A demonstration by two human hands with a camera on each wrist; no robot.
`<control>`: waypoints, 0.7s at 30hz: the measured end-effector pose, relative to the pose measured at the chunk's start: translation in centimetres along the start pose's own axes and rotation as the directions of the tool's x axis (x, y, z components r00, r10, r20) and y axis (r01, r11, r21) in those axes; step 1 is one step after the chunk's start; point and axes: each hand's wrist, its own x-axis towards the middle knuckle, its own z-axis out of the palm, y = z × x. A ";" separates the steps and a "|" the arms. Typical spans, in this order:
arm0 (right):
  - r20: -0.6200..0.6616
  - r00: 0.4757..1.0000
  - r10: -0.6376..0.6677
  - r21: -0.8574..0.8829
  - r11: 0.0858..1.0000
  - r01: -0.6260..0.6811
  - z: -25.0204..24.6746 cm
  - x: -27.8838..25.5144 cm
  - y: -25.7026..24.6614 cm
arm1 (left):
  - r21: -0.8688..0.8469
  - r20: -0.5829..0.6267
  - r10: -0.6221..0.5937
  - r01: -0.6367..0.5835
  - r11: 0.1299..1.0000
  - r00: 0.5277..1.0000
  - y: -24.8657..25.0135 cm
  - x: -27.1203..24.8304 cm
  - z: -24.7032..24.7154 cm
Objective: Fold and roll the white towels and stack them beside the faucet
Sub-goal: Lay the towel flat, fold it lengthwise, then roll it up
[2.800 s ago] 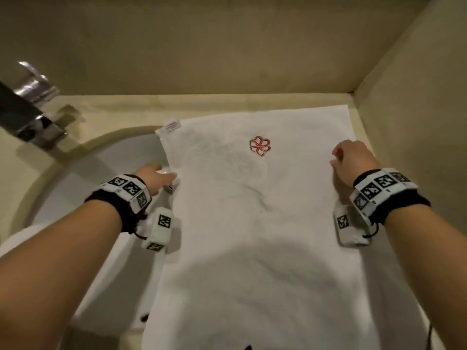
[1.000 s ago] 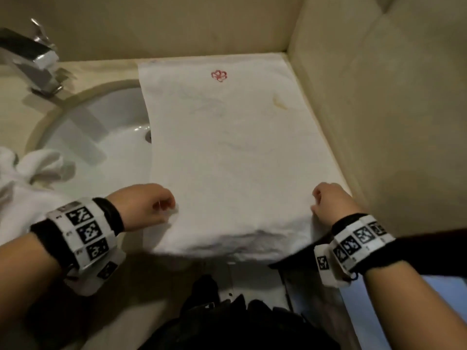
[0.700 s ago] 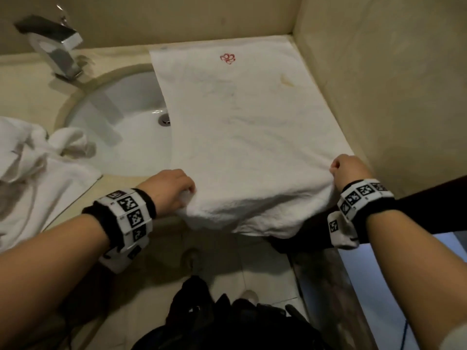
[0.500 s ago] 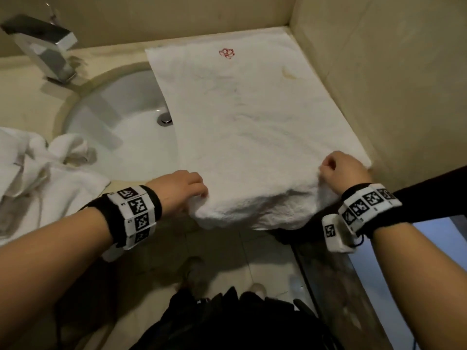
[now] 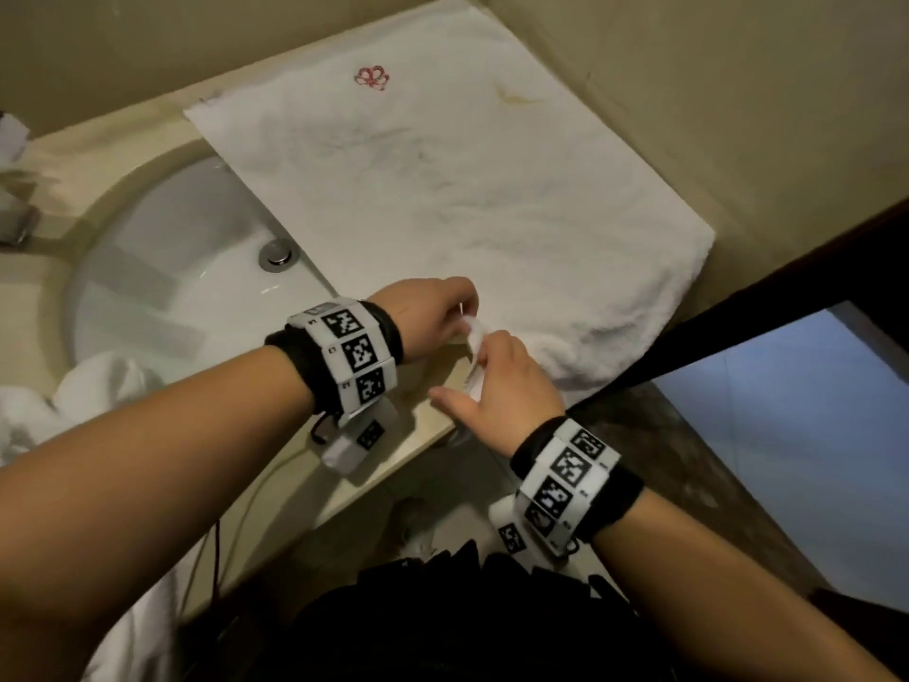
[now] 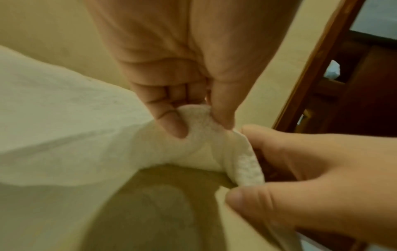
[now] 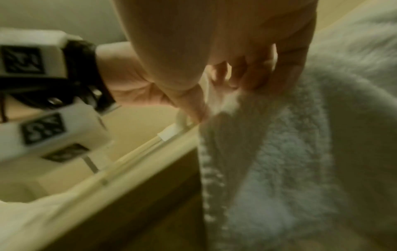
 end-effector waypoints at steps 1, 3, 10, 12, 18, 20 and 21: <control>-0.050 0.999 0.016 -0.034 0.999 -0.018 0.1 0.2 -0.2 | 0.009 0.020 0.020 -0.020 1.000 1.000 0.0 0.1 -0.1; -0.121 0.992 0.044 -0.093 0.994 -0.056 0.0 0.7 0.0 | 0.060 0.072 0.053 -0.057 0.997 0.996 0.0 0.4 -0.4; -0.049 0.974 0.222 0.005 0.975 -0.222 -4.3 -1.5 6.9 | 0.249 0.150 0.128 -0.163 0.955 0.980 -0.6 0.2 -1.0; -0.104 0.972 0.210 0.105 0.974 -0.199 -6.4 -3.0 8.7 | 0.272 0.169 0.130 -0.173 0.947 0.977 -0.7 0.3 -1.2; -0.029 0.997 0.074 0.125 0.990 -0.070 -11.1 -5.2 10.4 | 0.366 0.204 0.076 -0.148 0.919 0.976 -1.1 1.4 -2.0; 0.171 0.969 0.178 -0.091 0.982 -0.165 -11.2 -5.0 11.2 | 0.378 0.193 0.045 -0.117 0.918 0.980 -1.4 1.7 -2.4; 0.211 0.952 0.222 -0.145 0.970 -0.194 -11.0 -4.9 11.5 | 0.383 0.194 0.028 -0.102 0.918 0.981 -1.5 1.8 -2.6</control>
